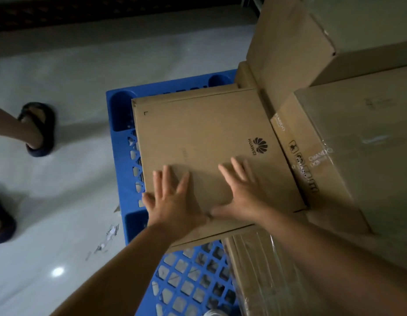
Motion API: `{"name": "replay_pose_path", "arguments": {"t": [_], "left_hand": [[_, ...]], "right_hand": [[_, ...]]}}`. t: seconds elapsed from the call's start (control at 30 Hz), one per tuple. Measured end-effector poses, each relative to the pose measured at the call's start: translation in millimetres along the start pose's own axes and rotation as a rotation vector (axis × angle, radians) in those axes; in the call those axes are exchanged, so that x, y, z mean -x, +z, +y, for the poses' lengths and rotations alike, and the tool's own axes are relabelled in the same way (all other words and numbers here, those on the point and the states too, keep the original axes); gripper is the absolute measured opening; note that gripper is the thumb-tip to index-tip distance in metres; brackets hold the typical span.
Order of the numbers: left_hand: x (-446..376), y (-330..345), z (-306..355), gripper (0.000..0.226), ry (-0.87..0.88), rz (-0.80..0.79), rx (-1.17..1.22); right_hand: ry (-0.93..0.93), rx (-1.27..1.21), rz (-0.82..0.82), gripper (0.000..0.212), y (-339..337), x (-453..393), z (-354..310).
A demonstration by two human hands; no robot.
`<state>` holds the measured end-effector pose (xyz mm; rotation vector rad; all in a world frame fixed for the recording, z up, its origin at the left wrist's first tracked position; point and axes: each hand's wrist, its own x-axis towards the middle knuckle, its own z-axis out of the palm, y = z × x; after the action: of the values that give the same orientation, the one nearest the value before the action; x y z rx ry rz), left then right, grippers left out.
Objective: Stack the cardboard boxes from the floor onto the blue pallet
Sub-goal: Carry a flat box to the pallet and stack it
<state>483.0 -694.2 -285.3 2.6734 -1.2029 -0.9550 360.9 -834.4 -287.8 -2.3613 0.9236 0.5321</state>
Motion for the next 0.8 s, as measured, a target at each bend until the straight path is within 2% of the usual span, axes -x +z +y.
{"name": "replay_pose_path", "arguments": {"t": [0.07,0.2,0.37,0.8], "left_hand": [[13.0,11.4,1.1,0.128,0.058,-0.118,-0.128],[18.9,18.8,-4.2,0.138,0.063,-0.244,-0.159],[6.1,9.5,-4.4,0.136,0.075,-0.225,-0.193],[-38.1,-20.2,-1.5,0.135,0.054,-0.199,-0.213]], "right_hand": [[-0.047,0.121,-0.074,0.124,7.5,17.1,10.5],[-0.043,0.287,-0.196,0.130,8.0,34.6,21.8],[-0.065,0.297,-0.164,0.123,-8.3,20.5,22.5],[-0.028,0.296,-0.132,0.124,-34.6,-25.3,12.2]]}}
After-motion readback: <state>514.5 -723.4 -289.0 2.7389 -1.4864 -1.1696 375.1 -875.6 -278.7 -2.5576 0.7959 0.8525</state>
